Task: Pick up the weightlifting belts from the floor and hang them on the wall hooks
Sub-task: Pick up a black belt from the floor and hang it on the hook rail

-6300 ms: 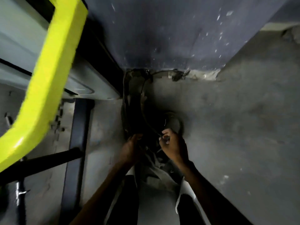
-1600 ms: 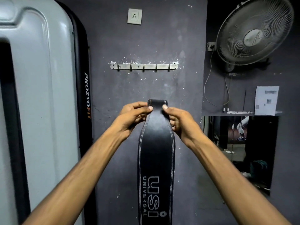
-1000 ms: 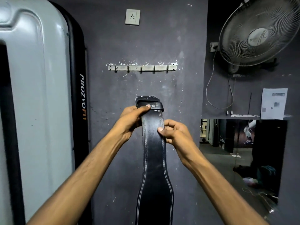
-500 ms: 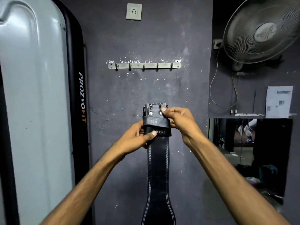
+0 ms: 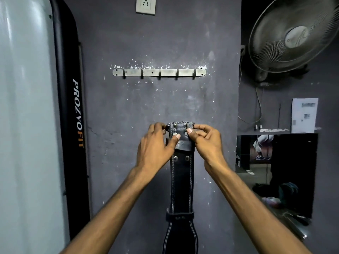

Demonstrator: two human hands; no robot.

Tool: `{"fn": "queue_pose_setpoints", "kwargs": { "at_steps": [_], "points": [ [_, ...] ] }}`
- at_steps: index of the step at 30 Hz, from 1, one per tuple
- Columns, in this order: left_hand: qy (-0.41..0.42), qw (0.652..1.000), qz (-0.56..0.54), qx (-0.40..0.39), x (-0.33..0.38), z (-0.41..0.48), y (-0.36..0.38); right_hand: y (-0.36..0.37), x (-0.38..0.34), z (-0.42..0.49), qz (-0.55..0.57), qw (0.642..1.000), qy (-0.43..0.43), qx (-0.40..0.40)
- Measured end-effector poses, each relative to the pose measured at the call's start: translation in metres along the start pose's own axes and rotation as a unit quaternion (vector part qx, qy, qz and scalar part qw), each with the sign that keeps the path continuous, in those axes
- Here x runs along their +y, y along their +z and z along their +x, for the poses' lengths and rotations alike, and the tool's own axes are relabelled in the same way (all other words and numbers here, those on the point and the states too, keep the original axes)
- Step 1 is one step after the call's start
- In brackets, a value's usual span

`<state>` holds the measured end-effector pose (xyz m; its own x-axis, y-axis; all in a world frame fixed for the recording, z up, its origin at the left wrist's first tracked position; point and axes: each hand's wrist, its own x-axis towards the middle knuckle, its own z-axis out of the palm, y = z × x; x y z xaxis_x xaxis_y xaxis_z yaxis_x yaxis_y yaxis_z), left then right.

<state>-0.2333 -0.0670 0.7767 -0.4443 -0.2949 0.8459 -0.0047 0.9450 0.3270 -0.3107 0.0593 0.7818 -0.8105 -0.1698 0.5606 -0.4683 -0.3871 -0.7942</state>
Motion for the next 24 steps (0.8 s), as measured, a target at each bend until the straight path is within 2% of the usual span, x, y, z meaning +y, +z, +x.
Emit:
{"fn": "queue_pose_setpoints", "kwargs": {
  "at_steps": [4,7,17,20,24],
  "points": [
    [0.048,0.993,0.105,0.018,0.002,0.029,0.030,-0.001,0.023,0.044,-0.083,0.993,-0.086,0.007],
    [0.065,0.988,0.134,0.038,0.005,0.060,0.060,-0.001,0.031,0.083,-0.118,0.984,-0.130,0.012],
    [0.105,0.991,0.070,0.050,0.008,0.221,0.150,-0.003,0.029,0.260,-0.178,0.958,-0.221,0.040],
    [0.112,0.989,0.076,0.067,0.010,0.267,0.164,0.003,0.015,0.307,-0.224,0.941,-0.250,0.042],
    [0.082,0.987,0.105,0.085,0.017,0.305,0.174,0.012,0.006,0.351,-0.278,0.921,-0.270,0.046]
  ]
}}
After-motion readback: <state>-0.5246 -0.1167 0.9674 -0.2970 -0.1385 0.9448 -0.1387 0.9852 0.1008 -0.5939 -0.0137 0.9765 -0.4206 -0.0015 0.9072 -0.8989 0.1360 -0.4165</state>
